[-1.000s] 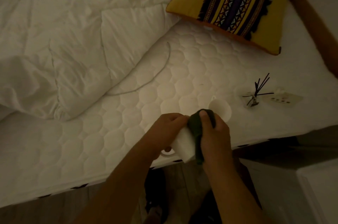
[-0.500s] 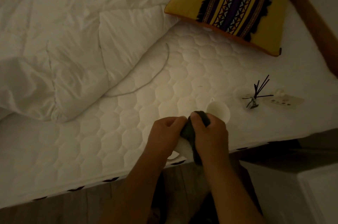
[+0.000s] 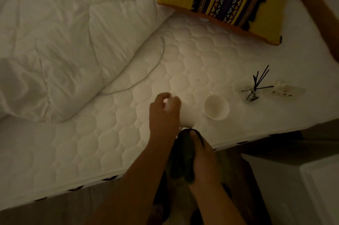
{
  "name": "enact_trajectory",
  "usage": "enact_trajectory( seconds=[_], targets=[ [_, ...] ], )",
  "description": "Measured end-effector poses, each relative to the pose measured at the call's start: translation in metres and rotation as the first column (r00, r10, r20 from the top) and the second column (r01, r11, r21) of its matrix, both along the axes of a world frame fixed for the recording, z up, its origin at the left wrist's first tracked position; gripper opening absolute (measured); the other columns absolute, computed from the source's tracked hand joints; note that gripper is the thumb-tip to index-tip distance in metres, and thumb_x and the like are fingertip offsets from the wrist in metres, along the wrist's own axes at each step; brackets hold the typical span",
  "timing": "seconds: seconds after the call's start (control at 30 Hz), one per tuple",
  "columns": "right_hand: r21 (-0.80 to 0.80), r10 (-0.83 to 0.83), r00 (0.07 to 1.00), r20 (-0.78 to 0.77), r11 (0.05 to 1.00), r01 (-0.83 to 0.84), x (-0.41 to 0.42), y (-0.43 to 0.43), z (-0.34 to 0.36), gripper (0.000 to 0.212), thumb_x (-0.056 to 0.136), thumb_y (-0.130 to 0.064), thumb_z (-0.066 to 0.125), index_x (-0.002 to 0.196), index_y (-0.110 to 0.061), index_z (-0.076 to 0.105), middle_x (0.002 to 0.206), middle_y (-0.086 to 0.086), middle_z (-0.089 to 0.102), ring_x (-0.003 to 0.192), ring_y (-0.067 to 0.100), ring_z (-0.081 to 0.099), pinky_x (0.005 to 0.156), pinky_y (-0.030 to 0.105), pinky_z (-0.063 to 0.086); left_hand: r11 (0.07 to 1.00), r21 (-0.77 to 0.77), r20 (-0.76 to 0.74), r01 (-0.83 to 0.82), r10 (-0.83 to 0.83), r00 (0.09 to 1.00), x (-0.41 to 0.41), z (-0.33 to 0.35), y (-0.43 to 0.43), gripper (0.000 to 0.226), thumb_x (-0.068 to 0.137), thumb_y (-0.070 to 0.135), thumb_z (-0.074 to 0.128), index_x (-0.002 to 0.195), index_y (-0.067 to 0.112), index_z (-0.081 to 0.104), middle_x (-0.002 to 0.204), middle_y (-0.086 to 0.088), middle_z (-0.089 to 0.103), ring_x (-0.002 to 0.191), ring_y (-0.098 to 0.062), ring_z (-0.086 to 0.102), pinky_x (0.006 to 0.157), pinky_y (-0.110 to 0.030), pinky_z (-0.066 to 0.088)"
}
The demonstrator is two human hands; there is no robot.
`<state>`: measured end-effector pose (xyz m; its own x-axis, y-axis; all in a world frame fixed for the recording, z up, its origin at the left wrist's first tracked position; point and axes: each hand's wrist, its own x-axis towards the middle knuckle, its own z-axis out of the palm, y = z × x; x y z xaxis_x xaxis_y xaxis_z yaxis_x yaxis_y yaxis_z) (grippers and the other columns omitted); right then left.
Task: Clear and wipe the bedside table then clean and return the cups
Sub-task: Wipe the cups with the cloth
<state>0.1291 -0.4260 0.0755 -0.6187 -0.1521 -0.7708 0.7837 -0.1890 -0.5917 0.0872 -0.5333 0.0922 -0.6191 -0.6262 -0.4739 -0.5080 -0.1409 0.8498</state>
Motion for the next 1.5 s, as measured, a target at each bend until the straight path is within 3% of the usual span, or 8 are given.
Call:
enact_trajectory(
  seconds=[0.23,0.4,0.6,0.8,0.93,1.17,1.3,1.5],
  targets=[
    [0.389,0.070,0.990,-0.123,0.921,-0.017,-0.018,0.036,-0.020,0.016,0.094,-0.040,0.056,0.104,-0.029,0.060,0.101,-0.005,0.065,0.093,0.014,0.062,0.080,0.033,0.050,0.558,-0.624,0.360,0.546,-0.415,0.836,0.001,-0.068,-0.028,0.065,0.073,0.045,0.072,0.128,0.034,0.038,0.134,0.001,0.029,0.115,-0.027,0.039,0.084,-0.038,0.047],
    [0.516,0.225,0.953,-0.204,0.852,-0.090,-0.034,0.063,-0.029,0.008,0.094,-0.033,0.056,0.100,-0.027,0.055,0.093,-0.007,0.060,0.090,0.010,0.060,0.072,0.025,0.047,0.400,-0.515,0.611,0.759,-0.450,0.652,0.010,-0.095,-0.027,0.068,0.077,0.035,0.070,0.132,0.033,0.030,0.141,-0.005,0.025,0.125,-0.036,0.034,0.094,-0.051,0.045],
    [0.579,0.287,0.942,-0.175,0.804,-0.137,-0.041,0.094,-0.035,0.038,0.093,-0.040,0.055,0.124,-0.018,0.052,0.116,0.002,0.061,0.112,0.022,0.058,0.101,0.047,0.048,0.221,-0.560,0.696,0.799,-0.399,0.598,-0.015,-0.092,0.001,0.092,0.079,0.055,0.064,0.147,0.026,0.009,0.160,-0.011,0.004,0.147,-0.039,-0.001,0.110,-0.064,0.001],
    [0.592,0.239,0.960,-0.145,0.799,-0.110,-0.038,0.122,-0.040,0.043,0.093,-0.040,0.057,0.131,-0.020,0.051,0.121,0.000,0.059,0.118,0.022,0.055,0.107,0.044,0.042,0.098,-0.490,0.577,0.866,-0.708,0.407,-0.060,-0.086,0.081,0.104,0.076,0.053,0.071,0.148,0.041,-0.003,0.161,-0.006,-0.009,0.146,-0.040,-0.006,0.113,-0.060,0.015],
    [0.579,0.241,0.958,-0.152,0.807,-0.111,-0.038,0.139,-0.039,0.045,0.092,-0.042,0.057,0.131,-0.021,0.053,0.122,0.000,0.061,0.116,0.020,0.057,0.107,0.046,0.043,0.249,-0.517,0.549,0.819,-0.637,0.541,-0.075,-0.083,0.098,0.071,0.081,0.026,0.068,0.139,0.037,0.029,0.150,-0.008,0.016,0.135,-0.040,0.020,0.094,-0.049,0.050],
    [0.439,0.185,0.904,-0.386,0.898,0.004,-0.064,0.141,-0.020,0.033,0.092,-0.040,0.058,0.124,-0.036,0.053,0.114,-0.019,0.057,0.112,0.010,0.058,0.088,0.030,0.053,0.827,-0.057,0.226,0.559,-0.535,0.814,-0.073,-0.047,0.106,0.043,0.090,0.055,0.052,0.123,0.029,0.056,0.122,-0.004,0.056,0.103,-0.022,0.056,0.080,-0.035,0.051],
    [0.380,0.246,0.848,-0.469,0.923,-0.058,-0.076,0.125,-0.010,0.041,0.092,-0.040,0.050,0.133,-0.040,0.052,0.132,-0.014,0.056,0.117,0.005,0.054,0.091,0.029,0.051,0.839,-0.053,0.162,0.542,-0.528,0.834,-0.050,-0.024,0.123,0.033,0.094,0.052,0.046,0.110,0.029,0.065,0.093,0.008,0.069,0.075,-0.001,0.065,0.063,-0.013,0.048],
    [0.147,0.255,0.908,-0.333,0.965,-0.218,-0.101,0.140,-0.004,0.031,0.095,-0.033,0.050,0.119,-0.026,0.068,0.121,0.000,0.070,0.108,0.018,0.066,0.083,0.030,0.056,0.782,0.208,0.092,0.587,-0.613,0.785,-0.029,0.005,0.108,0.029,0.092,0.050,0.052,0.113,0.030,0.059,0.109,-0.003,0.065,0.095,-0.022,0.064,0.072,-0.034,0.053]
  ],
)
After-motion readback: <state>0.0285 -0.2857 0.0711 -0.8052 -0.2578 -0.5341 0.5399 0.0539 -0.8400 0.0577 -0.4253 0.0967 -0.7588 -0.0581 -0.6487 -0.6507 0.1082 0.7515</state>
